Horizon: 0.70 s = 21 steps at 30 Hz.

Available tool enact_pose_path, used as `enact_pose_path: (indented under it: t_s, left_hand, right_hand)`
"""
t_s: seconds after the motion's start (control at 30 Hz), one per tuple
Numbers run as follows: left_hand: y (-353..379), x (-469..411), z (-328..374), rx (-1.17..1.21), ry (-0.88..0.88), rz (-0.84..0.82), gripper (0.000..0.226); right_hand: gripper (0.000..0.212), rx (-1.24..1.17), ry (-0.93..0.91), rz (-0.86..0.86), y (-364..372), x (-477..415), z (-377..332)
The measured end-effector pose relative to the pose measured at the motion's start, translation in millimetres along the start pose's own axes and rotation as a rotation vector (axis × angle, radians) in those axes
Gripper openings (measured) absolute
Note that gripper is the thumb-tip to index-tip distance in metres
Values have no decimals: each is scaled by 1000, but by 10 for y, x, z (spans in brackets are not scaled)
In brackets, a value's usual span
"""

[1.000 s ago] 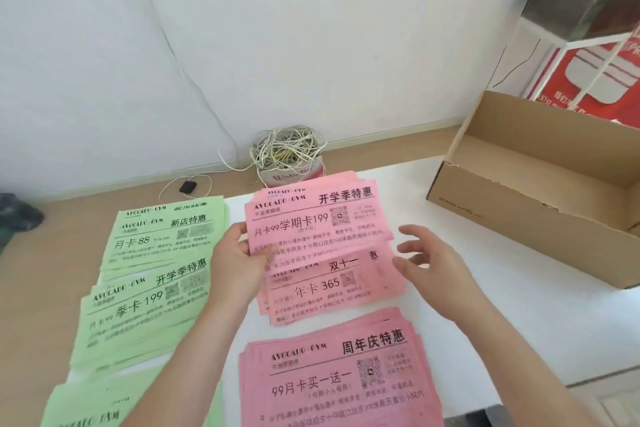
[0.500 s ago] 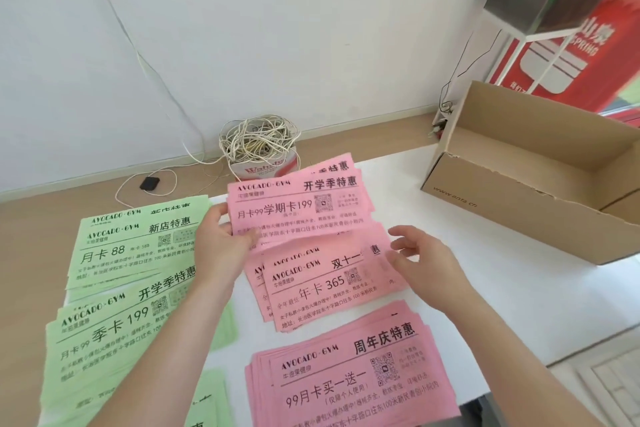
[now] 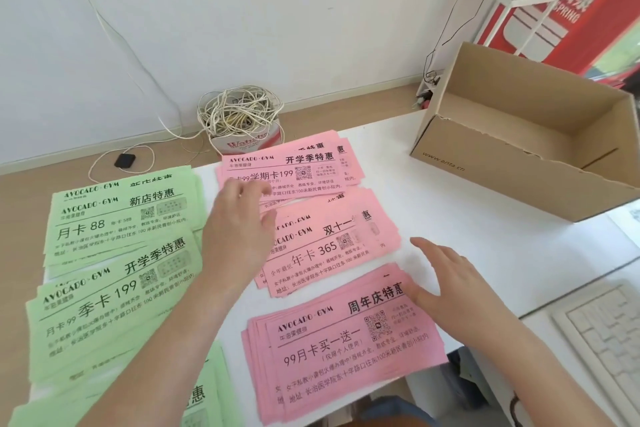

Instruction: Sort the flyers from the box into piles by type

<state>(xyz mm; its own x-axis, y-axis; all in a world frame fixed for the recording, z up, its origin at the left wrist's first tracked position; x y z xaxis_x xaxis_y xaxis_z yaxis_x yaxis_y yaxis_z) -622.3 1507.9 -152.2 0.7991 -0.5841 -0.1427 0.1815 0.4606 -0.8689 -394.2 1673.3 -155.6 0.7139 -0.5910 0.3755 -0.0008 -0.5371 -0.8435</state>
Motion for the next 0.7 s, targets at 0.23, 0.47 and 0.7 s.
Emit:
enact_pose_path:
  t_s: [0.23,0.47,0.7]
  left_hand:
    - [361,1454,444,-311,290,-760,92]
    - [534,1782,449,-319,315,-556,85]
    - [561,2142,557,-297,282,-453,63]
  right_hand:
    - [61,-44,37,31,288,404,258]
    - [44,-102,129,57,481,758,473]
    - [44,-951,300,-15,560,777,660]
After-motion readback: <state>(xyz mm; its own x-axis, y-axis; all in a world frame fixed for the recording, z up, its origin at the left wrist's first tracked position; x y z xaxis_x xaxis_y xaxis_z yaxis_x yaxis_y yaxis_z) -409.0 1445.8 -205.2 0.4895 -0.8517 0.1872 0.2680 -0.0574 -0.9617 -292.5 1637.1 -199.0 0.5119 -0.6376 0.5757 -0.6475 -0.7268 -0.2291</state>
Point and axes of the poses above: each hand's wrist, its own x-axis away from the middle knuckle, its own y-axis out of the palm, z = x × y, the point moved 3 cm from there along -x, towards the middle knuckle, and after that the axes turned 1 degree about y, right-handed, at the moved point
